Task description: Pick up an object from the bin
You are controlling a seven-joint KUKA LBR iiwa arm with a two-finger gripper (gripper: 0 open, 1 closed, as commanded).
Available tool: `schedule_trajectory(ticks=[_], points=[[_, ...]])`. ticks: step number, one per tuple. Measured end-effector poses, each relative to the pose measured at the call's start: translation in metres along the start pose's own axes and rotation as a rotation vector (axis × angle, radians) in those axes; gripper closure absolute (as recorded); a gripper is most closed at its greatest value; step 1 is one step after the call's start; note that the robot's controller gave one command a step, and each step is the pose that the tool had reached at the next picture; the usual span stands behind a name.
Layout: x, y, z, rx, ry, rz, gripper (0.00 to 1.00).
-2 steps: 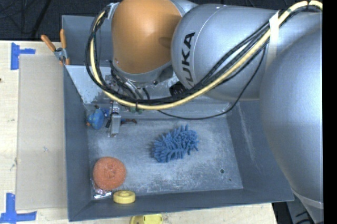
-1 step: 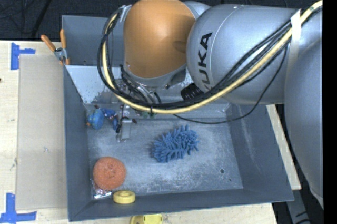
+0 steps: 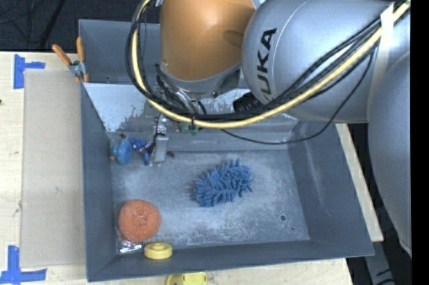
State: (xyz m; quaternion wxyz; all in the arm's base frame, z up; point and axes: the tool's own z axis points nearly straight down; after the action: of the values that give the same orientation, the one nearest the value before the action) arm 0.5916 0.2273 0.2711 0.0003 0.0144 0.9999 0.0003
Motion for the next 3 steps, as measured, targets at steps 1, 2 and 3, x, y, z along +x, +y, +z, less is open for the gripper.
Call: schedule_trajectory(ticks=[1, 2, 3], points=[[-0.004, -0.002, -0.028, 0.001, -0.001, 0.001, 0.00], [-0.017, -0.017, 0.013, -0.002, -0.008, -0.062, 0.00], [-0.016, -0.036, 0.067, 0.000, 0.000, -0.082, 0.00]])
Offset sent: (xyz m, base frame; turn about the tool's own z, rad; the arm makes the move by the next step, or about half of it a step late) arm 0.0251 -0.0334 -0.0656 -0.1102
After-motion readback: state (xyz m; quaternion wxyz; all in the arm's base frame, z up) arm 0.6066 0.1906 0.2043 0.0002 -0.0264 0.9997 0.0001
